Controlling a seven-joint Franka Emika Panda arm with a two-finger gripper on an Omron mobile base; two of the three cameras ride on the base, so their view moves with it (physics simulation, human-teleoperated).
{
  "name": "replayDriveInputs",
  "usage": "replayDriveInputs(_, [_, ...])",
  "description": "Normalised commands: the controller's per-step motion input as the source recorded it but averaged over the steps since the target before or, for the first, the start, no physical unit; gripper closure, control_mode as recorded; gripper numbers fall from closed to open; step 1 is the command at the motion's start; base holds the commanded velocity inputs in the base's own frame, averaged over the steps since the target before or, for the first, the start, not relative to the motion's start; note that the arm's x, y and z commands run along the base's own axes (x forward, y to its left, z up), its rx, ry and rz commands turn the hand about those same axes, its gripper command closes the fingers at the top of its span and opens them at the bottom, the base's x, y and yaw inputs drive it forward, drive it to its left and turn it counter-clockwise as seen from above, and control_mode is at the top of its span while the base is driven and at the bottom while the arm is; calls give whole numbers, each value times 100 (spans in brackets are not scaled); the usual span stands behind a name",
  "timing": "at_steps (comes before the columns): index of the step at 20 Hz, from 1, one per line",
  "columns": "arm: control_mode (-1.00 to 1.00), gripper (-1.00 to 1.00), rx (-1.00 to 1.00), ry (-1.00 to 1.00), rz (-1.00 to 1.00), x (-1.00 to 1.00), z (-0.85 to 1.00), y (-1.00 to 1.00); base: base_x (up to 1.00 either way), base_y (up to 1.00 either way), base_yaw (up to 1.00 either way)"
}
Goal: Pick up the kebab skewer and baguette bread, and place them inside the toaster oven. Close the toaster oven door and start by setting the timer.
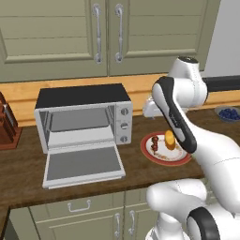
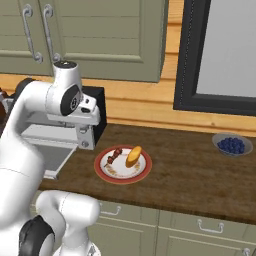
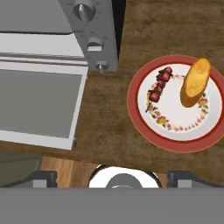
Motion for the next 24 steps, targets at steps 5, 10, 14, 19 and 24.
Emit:
replayDriveInputs(5, [-100, -100, 4, -13, -3, 15, -46, 100, 0, 0, 0])
replayDriveInputs(10, [-100, -100, 1, -35, -11, 30, -8, 100, 0, 0, 0])
replayDriveInputs(14, [-100, -100, -1, -18, -12, 52, -2, 100, 0, 0, 0])
replayDriveInputs(19, [-100, -100, -5, -7, -15, 66, -2, 100, 0, 0, 0])
replayDriveInputs(24, [-100, -100, -13, -10, -8, 55, -9, 91, 0, 0, 0])
